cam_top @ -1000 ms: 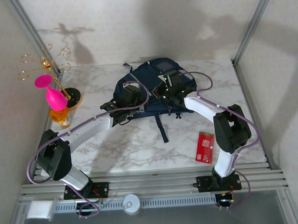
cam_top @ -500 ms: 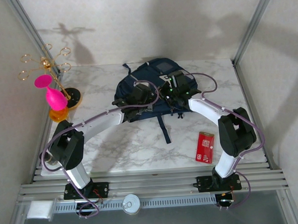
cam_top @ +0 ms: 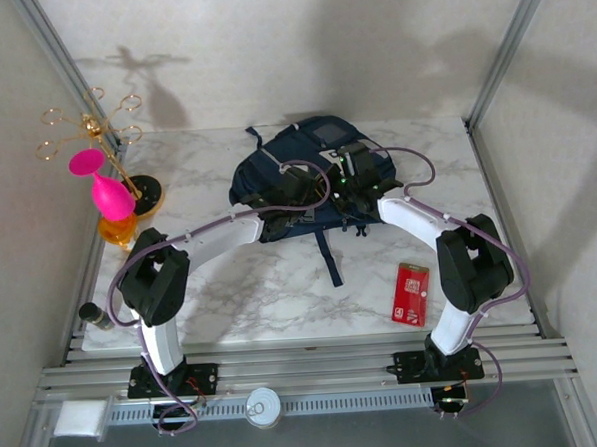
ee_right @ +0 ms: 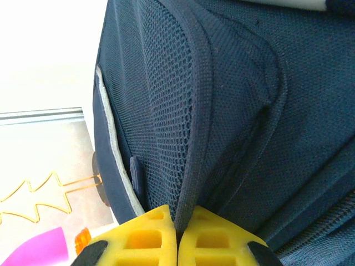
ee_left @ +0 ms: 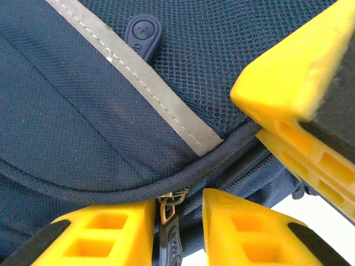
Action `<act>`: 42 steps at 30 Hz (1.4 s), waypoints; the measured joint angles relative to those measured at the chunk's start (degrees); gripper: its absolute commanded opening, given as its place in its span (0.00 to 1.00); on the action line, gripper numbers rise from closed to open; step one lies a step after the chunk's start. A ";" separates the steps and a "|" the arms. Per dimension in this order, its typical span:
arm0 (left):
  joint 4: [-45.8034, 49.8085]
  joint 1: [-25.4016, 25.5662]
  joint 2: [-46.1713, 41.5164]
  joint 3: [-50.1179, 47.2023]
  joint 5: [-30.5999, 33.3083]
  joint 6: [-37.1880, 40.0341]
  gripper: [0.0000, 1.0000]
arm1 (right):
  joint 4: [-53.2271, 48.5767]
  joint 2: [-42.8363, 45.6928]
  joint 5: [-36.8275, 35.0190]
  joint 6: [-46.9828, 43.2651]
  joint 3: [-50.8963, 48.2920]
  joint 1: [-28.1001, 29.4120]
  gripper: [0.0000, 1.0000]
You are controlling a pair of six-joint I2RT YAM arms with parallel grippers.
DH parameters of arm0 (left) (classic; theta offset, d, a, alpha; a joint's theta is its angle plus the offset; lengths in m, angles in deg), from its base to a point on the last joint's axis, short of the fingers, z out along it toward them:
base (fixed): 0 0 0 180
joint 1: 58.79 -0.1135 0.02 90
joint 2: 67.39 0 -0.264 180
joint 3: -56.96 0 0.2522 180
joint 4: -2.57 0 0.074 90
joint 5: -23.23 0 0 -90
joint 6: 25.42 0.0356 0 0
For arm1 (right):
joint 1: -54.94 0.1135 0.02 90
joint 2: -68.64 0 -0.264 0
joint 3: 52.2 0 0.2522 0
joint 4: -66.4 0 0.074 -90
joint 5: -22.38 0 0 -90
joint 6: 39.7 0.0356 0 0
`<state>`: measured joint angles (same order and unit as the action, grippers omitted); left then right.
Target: Pack the student bag
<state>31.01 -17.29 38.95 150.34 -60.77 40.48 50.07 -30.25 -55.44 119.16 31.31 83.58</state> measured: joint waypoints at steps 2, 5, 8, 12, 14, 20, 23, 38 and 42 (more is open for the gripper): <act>0.15 0.00 0.00 0.00 0.22 0.00 0.17 | 0.07 0.00 0.02 0.00 -0.02 -0.02 0.00; 0.17 0.00 0.00 0.00 0.39 -0.02 0.10 | 0.20 0.00 0.02 -0.02 -0.02 -0.07 0.00; 0.33 0.00 -0.11 -0.04 0.72 0.04 0.00 | 0.20 0.00 0.02 -0.57 -0.02 -0.04 0.00; -0.07 0.04 -1.46 -1.88 1.46 0.15 0.00 | 0.09 -0.61 1.14 -2.40 0.63 0.28 0.00; -0.83 0.02 -3.19 -4.02 2.10 0.13 0.00 | -0.33 -1.38 1.88 -3.96 1.66 0.83 0.00; -0.68 -0.44 -12.63 -12.94 4.24 -1.86 0.00 | -4.33 -2.93 7.50 -11.04 5.77 3.74 0.00; 1.31 0.11 -18.03 -17.09 4.07 -4.52 0.00 | -6.95 -2.80 11.91 -16.00 6.21 4.33 0.00; 3.21 1.40 -21.03 -20.06 1.79 -4.74 0.00 | -19.91 -1.81 25.16 -30.80 7.61 -6.69 0.31; 4.00 1.01 -20.57 -20.09 1.07 -3.89 0.00 | -14.47 1.73 19.45 -27.45 3.17 -7.08 0.52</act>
<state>35.01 -16.29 18.38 130.25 -59.70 36.59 35.60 -28.52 -35.99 91.70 34.48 76.50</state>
